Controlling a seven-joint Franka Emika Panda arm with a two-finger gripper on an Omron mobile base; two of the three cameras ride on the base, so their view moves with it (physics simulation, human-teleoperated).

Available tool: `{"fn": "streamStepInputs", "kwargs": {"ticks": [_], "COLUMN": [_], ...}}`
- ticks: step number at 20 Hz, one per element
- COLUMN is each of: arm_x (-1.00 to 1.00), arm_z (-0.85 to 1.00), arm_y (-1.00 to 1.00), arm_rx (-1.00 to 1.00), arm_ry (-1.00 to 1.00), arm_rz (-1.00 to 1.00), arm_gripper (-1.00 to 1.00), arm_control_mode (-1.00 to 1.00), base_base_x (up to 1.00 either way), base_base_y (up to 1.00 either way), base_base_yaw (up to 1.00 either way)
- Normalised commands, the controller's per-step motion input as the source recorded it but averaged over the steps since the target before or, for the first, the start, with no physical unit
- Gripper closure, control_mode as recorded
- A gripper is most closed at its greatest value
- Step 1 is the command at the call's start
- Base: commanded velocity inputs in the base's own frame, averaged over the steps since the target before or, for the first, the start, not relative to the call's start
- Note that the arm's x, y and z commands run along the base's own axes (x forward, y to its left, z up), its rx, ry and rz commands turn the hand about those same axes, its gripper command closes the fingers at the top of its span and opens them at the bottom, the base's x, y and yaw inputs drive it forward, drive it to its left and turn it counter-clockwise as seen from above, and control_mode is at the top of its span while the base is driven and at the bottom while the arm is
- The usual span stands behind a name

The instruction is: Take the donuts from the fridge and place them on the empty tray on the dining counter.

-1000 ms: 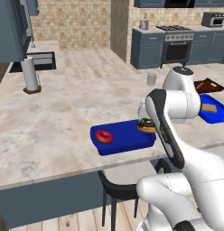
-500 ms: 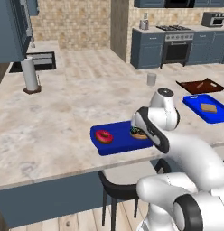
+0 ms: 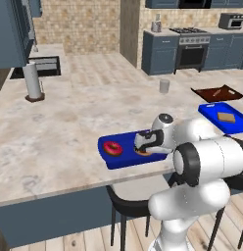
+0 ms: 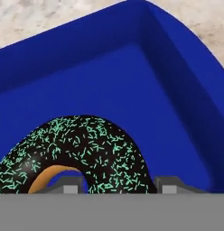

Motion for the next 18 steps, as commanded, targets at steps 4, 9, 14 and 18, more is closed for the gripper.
{"fn": "streamStepInputs", "kwargs": {"ticks": [4,9,14,18], "arm_x": [1.0,1.0,0.93,-0.39], "arm_z": [-0.96,-0.52,-0.19,-0.96], "arm_y": [0.59,0.83,-0.59,-0.18], "arm_rx": [0.0,0.04,0.0,-0.03], "arm_ry": [0.01,0.0,0.03,0.12], "arm_rz": [0.0,-0.04,-0.1,-0.04], "arm_gripper": [1.0,1.0,1.0,1.0], "arm_control_mode": [-1.0,-1.0,-1.0,-1.0], "base_base_x": [0.0,0.0,0.0,0.0], "base_base_y": [0.0,0.0,0.0,0.0], "base_base_yaw": [0.0,0.0,0.0,0.0]}}
